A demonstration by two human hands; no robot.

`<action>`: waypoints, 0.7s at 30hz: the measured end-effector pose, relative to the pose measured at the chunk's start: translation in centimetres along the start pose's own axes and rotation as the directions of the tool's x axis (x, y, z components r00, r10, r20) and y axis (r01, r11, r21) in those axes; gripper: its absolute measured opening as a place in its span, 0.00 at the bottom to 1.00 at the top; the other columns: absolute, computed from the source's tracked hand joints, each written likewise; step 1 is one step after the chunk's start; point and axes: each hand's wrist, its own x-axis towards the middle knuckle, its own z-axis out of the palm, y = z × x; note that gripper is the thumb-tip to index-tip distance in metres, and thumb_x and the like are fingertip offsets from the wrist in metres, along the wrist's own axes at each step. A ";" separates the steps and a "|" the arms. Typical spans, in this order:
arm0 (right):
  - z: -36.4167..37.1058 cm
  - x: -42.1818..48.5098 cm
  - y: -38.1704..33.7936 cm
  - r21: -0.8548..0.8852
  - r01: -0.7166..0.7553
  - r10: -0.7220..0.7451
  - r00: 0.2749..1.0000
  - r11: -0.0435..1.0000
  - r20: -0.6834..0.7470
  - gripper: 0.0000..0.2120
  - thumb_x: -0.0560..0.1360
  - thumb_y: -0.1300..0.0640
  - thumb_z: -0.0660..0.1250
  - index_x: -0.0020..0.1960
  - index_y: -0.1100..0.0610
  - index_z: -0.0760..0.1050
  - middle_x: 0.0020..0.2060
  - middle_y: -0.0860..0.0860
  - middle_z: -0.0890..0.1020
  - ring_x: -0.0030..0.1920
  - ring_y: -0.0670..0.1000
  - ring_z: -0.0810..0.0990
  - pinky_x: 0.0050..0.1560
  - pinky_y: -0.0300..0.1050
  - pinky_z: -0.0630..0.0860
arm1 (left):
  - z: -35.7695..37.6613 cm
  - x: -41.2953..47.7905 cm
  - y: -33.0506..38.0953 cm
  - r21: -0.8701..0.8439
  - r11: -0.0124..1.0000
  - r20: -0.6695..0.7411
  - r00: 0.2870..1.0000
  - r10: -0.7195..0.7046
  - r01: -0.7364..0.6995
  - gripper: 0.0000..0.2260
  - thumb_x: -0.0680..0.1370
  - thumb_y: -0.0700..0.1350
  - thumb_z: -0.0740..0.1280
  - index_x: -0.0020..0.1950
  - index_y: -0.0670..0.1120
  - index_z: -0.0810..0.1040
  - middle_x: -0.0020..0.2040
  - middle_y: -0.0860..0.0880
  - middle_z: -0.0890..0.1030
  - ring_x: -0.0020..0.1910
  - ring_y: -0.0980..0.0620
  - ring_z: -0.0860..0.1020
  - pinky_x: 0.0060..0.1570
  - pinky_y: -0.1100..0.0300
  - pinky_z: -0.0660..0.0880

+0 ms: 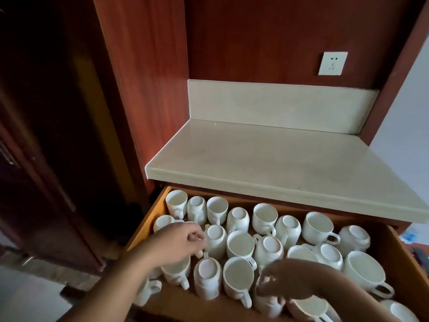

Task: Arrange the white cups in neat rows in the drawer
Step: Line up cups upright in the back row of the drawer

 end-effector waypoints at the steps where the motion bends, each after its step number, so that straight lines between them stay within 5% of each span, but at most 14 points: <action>1: -0.7 1.0 -0.1 0.008 0.037 -0.036 0.997 0.999 -0.066 0.17 0.77 0.38 0.66 0.52 0.50 0.81 0.46 0.46 0.86 0.42 0.43 0.85 0.50 0.43 0.80 | -0.7 0.8 -0.9 -0.026 1.000 -0.069 0.998 -0.011 0.009 0.08 0.77 0.62 0.69 0.52 0.62 0.81 0.48 0.63 0.82 0.46 0.66 0.80 0.47 0.64 0.78; 3: -1.8 3.0 -0.6 0.025 0.092 -0.086 0.981 0.995 -0.172 0.14 0.75 0.37 0.65 0.44 0.46 0.80 0.45 0.46 0.85 0.44 0.44 0.84 0.51 0.44 0.79 | -1.7 2.5 -2.9 -0.043 0.999 -0.174 0.984 -0.037 0.030 0.05 0.78 0.59 0.69 0.51 0.61 0.82 0.47 0.62 0.83 0.45 0.65 0.80 0.48 0.62 0.79; 8: -3.3 7.8 -2.3 0.057 0.093 -0.069 0.941 0.994 -0.333 0.04 0.77 0.43 0.66 0.45 0.40 0.78 0.41 0.38 0.82 0.46 0.39 0.81 0.46 0.34 0.75 | -3.1 7.0 -6.2 0.052 0.997 -0.253 0.967 -0.038 0.053 0.04 0.79 0.51 0.69 0.52 0.60 0.81 0.50 0.60 0.83 0.47 0.63 0.80 0.51 0.61 0.79; 12: -3.9 10.9 -4.5 0.089 0.017 0.028 0.878 0.996 -0.479 0.07 0.77 0.44 0.65 0.51 0.42 0.80 0.42 0.40 0.81 0.43 0.42 0.78 0.43 0.36 0.74 | -3.0 11.2 -7.5 0.262 0.964 -0.237 0.965 0.111 -0.047 0.14 0.81 0.51 0.67 0.67 0.57 0.76 0.65 0.57 0.78 0.58 0.57 0.78 0.55 0.60 0.76; 16: -4.0 13.8 -6.5 0.106 -0.040 0.091 0.843 0.994 -0.530 0.09 0.79 0.48 0.62 0.53 0.48 0.80 0.46 0.47 0.83 0.46 0.49 0.81 0.47 0.43 0.78 | -2.1 14.9 -8.5 0.381 0.904 -0.151 0.951 0.269 -0.195 0.27 0.81 0.54 0.66 0.78 0.50 0.65 0.76 0.51 0.68 0.73 0.51 0.68 0.70 0.57 0.67; 21: -3.1 16.4 -7.2 0.188 -0.107 0.191 0.834 0.976 -0.517 0.11 0.75 0.46 0.62 0.51 0.49 0.78 0.42 0.45 0.81 0.43 0.46 0.79 0.46 0.46 0.78 | -1.0 19.2 -9.1 0.511 0.828 -0.123 0.934 0.336 -0.231 0.33 0.79 0.59 0.67 0.78 0.46 0.63 0.75 0.46 0.69 0.74 0.46 0.67 0.73 0.54 0.62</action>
